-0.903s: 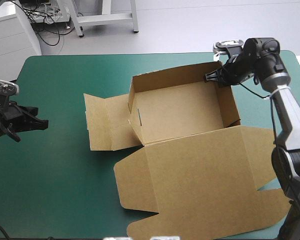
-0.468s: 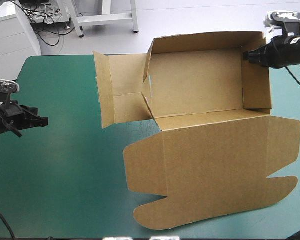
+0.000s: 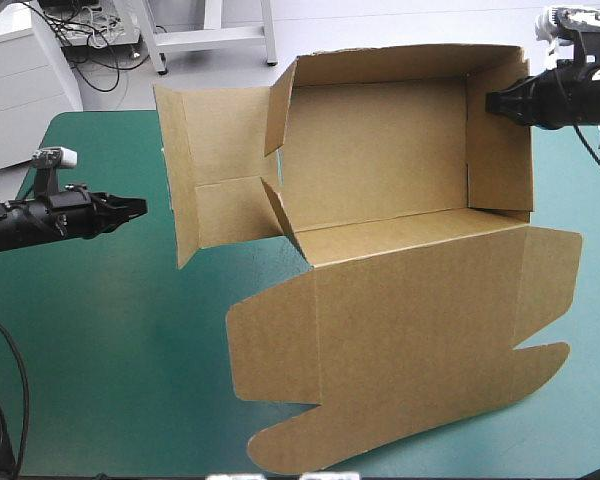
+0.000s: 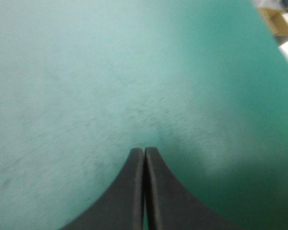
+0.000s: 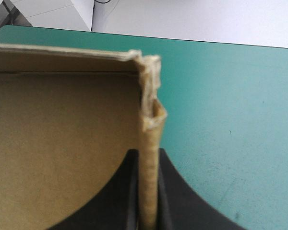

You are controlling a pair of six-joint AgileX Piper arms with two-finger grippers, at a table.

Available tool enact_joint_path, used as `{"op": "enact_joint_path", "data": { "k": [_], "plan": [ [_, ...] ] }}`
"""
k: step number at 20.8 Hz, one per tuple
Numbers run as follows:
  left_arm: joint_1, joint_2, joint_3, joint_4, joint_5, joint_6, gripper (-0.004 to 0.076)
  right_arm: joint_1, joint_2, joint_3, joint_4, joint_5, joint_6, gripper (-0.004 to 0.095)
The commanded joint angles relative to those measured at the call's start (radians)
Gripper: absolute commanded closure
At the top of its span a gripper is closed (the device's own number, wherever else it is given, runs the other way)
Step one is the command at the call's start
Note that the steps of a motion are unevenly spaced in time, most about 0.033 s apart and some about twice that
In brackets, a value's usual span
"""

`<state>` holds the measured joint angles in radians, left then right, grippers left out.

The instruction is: Fold the box

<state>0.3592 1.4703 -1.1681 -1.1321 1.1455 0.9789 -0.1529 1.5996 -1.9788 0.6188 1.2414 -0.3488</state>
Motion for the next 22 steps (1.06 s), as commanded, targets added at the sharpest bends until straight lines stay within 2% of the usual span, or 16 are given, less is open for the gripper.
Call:
{"op": "enact_joint_path", "data": {
  "k": [1,6,8,10,11,12,13,14,22],
  "plan": [
    [-0.049,0.011,-0.024,-0.254,0.097,0.081,0.0756,-0.004,-0.047,-0.032,0.068,0.007,0.003,0.0931],
    [-0.184,0.037,-0.024,-0.334,0.100,0.107,0.0750,0.031,-0.047,-0.032,0.049,0.005,0.003,0.0931],
    [-0.238,0.037,-0.024,-0.386,0.126,0.158,0.0689,0.062,-0.047,-0.032,0.001,0.005,0.003,0.0931],
    [-0.275,0.036,-0.024,-0.415,0.160,0.166,0.0529,0.078,-0.047,-0.032,-0.051,-0.004,0.029,0.0929],
    [-0.297,0.034,-0.024,-0.412,0.160,0.166,0.0348,0.084,-0.047,-0.032,-0.063,-0.011,0.039,0.0929],
    [-0.306,0.032,-0.024,-0.412,0.160,0.166,0.0240,0.084,-0.047,-0.032,-0.068,-0.011,0.039,0.0929],
    [-0.320,0.032,-0.024,-0.412,0.160,0.166,0.0036,0.084,-0.047,-0.032,-0.068,-0.013,0.048,0.0929],
    [-0.327,0.032,-0.024,-0.412,0.160,0.166,0.0014,0.084,-0.047,-0.032,-0.075,-0.022,0.048,0.0929],
    [-0.345,0.029,-0.024,-0.576,0.160,0.171,0.0013,0.086,-0.047,-0.032,-0.123,-0.078,0.099,0.0924]
  ]
}}
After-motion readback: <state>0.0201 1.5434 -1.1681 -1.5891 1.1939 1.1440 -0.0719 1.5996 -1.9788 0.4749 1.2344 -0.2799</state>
